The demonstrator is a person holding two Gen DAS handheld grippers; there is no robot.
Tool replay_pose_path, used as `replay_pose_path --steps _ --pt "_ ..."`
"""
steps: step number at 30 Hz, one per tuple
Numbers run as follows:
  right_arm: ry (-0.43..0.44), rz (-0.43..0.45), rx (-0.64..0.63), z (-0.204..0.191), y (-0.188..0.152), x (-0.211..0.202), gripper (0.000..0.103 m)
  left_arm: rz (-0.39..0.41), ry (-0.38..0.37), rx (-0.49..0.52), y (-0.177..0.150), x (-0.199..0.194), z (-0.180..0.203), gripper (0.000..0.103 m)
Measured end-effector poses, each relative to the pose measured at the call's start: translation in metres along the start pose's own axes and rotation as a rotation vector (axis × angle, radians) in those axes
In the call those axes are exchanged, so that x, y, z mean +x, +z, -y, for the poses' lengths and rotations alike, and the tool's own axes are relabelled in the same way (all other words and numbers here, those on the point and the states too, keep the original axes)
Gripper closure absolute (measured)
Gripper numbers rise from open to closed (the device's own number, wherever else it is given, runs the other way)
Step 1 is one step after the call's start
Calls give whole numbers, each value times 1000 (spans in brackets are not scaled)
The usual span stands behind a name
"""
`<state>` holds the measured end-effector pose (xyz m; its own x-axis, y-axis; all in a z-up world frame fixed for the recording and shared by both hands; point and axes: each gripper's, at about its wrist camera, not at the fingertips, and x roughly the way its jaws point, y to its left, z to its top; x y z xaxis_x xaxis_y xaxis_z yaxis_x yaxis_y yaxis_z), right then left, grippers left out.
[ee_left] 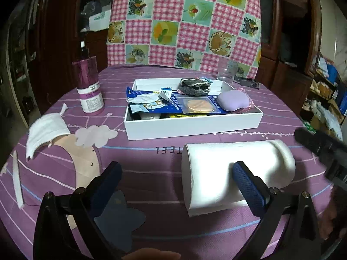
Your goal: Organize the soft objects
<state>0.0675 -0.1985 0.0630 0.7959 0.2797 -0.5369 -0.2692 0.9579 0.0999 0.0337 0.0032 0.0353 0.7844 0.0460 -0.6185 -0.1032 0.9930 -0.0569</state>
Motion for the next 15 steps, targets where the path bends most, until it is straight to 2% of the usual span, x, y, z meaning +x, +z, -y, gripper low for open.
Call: replay_pose_path --steps 2,4,5,6,8,10,15 --pt "8 -2 -8 -3 6 0 7 5 11 18 0 -1 2 0" --pt "22 26 -19 -6 6 -1 34 8 17 29 -1 -1 3 0" --pt "47 45 -30 -10 4 -2 40 8 16 29 -1 -1 3 0" --pt "72 51 -34 -11 2 -1 50 6 14 26 -1 -1 3 0" --pt "152 16 -37 -15 -2 5 58 3 6 20 -1 -1 2 0" --pt "213 -63 -52 -18 -7 18 72 2 3 18 -1 -2 2 0" --pt "156 -71 -184 -33 -15 19 73 5 10 29 -1 -2 2 0"
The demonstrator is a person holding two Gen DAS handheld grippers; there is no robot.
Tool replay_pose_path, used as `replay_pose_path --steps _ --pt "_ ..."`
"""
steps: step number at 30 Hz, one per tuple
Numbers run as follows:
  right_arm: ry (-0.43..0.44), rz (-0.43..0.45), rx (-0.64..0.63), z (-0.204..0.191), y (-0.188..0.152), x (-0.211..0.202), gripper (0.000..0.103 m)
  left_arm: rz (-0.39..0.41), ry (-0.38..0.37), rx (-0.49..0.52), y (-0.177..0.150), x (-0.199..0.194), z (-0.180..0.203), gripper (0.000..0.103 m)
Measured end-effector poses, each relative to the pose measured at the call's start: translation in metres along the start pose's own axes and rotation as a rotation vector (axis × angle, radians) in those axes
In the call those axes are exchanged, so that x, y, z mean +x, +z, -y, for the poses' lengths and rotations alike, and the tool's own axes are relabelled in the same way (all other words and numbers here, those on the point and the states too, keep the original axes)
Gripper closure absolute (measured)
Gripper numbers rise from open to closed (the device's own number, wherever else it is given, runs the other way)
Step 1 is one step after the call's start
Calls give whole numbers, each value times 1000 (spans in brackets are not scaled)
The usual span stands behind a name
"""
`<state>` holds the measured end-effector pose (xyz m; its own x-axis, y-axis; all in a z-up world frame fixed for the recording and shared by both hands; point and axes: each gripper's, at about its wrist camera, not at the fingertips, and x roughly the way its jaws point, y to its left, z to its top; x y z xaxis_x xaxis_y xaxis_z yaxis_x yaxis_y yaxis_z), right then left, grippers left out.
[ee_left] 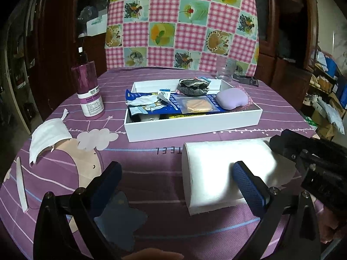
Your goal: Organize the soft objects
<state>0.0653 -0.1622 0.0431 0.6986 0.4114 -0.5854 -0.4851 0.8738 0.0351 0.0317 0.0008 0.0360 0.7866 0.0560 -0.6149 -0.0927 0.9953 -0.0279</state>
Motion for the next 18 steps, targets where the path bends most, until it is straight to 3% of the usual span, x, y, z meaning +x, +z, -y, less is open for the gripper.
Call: replay_pose_path --steps 5,10,13,18 --pt "-22 2 -30 -3 -3 -2 71 -1 -1 2 0 0 1 0" --pt "-45 -14 41 12 1 0 44 -1 -2 1 0 0 1 0" --pt "-22 -19 66 17 0 0 43 0 -1 3 0 -1 2 0" --pt "-55 -11 39 10 -1 -2 43 0 2 6 -1 -1 3 0"
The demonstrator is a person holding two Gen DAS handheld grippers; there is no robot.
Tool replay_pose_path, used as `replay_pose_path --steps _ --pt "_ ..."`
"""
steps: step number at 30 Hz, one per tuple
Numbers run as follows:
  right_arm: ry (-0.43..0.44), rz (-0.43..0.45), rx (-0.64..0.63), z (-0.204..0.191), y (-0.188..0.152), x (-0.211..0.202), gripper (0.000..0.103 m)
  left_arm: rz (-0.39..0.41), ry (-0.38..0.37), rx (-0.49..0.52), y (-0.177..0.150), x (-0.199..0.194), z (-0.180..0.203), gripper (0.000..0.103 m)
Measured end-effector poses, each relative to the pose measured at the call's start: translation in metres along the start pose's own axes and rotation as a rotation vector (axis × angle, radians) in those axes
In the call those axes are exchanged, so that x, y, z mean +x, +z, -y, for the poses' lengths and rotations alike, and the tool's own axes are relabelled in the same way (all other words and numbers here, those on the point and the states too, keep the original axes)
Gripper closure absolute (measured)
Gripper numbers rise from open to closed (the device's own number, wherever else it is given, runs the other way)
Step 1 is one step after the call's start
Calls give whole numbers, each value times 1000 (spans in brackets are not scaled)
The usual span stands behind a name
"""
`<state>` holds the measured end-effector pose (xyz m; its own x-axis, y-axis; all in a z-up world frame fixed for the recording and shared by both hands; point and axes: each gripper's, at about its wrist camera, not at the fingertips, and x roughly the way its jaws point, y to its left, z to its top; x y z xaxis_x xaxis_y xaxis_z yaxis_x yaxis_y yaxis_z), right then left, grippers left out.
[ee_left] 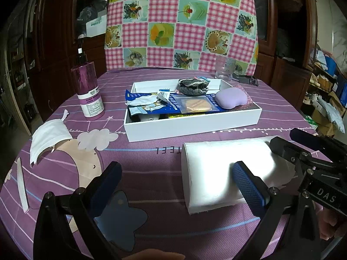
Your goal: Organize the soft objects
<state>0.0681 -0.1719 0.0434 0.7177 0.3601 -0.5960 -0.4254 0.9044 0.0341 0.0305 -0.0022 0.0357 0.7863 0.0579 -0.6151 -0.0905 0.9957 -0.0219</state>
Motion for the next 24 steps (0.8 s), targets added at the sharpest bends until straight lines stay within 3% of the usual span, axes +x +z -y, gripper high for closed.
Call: replay_pose_path --steps 16,24 --pt "-63 1 -2 0 -1 -2 25 0 -1 -1 -1 1 0 0" --pt "-65 1 -7 -1 -2 -3 22 -6 -14 -10 -1 1 -1 0"
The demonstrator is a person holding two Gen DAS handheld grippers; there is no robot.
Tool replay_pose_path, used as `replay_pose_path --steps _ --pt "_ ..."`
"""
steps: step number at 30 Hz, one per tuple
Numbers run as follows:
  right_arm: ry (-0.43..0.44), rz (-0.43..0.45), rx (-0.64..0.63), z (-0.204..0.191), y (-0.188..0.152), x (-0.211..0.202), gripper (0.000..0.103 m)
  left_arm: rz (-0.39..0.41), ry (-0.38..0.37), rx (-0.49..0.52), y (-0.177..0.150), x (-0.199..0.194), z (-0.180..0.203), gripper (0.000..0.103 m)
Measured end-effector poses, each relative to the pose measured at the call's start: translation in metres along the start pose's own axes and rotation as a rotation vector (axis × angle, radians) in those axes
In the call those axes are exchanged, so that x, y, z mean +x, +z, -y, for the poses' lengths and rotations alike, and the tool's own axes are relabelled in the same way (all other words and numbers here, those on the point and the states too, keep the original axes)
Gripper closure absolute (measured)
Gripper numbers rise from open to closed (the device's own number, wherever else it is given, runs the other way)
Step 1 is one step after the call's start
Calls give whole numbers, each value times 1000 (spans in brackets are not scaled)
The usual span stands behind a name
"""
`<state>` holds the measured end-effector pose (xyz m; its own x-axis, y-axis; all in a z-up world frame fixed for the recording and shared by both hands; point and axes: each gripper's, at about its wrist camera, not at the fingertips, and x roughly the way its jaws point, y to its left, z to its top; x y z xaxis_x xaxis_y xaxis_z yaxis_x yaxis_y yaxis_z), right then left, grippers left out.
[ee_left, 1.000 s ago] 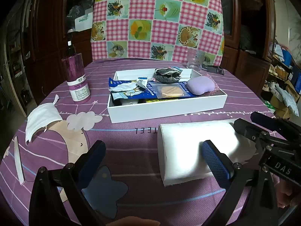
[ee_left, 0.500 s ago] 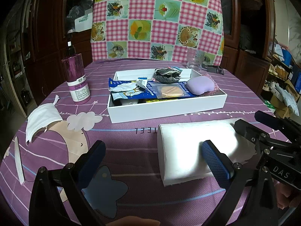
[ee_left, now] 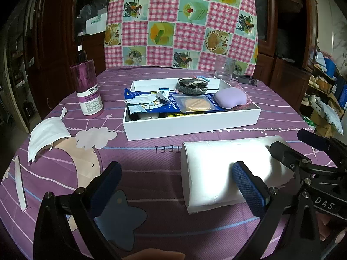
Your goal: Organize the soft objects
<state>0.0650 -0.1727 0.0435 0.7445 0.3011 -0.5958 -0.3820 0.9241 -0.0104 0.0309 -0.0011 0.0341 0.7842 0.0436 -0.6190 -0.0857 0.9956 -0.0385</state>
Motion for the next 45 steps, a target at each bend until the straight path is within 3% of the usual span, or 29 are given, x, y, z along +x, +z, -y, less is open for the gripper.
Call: replay_pose_path --steps 45 --pt "-20 -6 9 -1 -2 -2 23 -7 -17 2 -1 0 -1 0"
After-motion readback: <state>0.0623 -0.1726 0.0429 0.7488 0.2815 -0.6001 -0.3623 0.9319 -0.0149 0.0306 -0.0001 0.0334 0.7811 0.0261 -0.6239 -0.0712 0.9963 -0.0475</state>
